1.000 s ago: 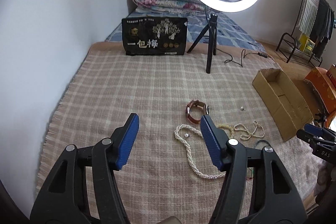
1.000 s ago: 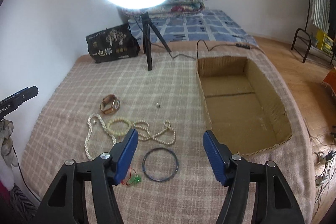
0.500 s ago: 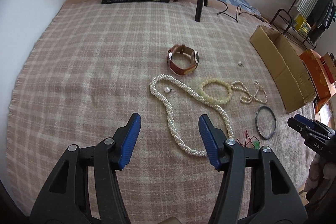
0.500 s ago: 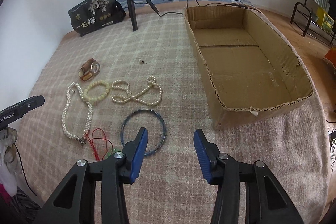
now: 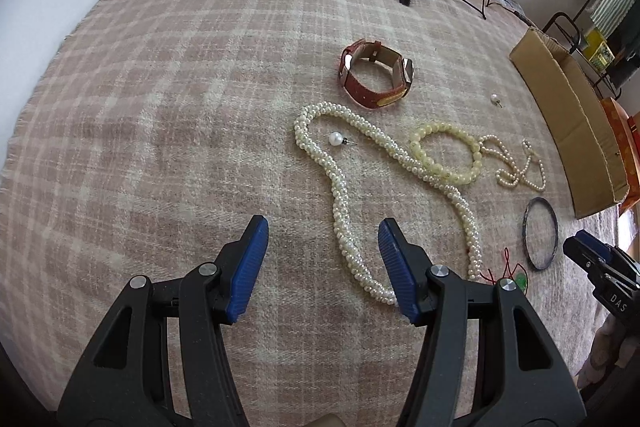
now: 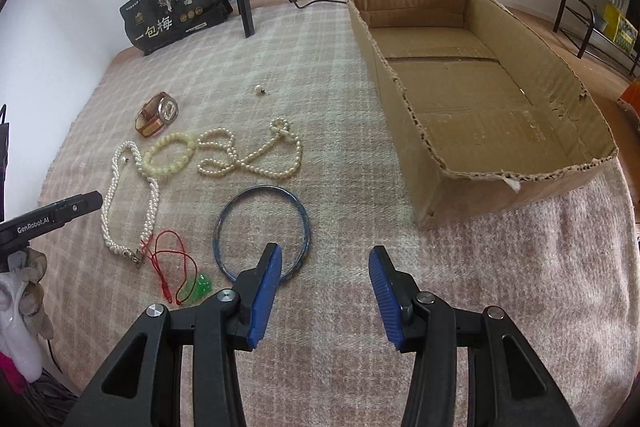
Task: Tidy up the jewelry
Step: 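Grasp the twisted pearl necklace with the left tool while the right tool grasps the dark bangle, then carry the necklace and bangle in both tools over the cardboard box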
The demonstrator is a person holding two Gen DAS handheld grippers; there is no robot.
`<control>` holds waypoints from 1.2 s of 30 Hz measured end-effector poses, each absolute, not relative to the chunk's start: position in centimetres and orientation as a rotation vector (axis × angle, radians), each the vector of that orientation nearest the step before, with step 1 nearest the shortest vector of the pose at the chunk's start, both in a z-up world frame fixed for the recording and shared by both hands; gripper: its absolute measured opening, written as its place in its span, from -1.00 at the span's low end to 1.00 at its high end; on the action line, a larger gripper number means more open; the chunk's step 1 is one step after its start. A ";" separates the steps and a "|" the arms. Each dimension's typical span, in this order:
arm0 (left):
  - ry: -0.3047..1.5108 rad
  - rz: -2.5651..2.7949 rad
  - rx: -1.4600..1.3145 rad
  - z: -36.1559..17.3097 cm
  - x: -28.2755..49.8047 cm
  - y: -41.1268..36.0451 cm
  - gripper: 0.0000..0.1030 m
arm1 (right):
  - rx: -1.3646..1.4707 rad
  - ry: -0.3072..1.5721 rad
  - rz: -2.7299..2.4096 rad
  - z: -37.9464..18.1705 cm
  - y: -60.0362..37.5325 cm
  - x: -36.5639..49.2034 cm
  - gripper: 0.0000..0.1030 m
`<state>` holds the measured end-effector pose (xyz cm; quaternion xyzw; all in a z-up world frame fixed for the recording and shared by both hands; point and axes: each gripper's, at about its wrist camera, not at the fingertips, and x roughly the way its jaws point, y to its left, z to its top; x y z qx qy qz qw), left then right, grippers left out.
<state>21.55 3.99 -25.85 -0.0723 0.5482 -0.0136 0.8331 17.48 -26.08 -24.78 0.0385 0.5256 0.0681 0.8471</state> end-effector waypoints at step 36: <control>1.092 -0.004 -0.386 -24.1 22.4 8.5 -0.89 | -0.047 1.039 0.214 -24.4 -22.5 18.9 -0.98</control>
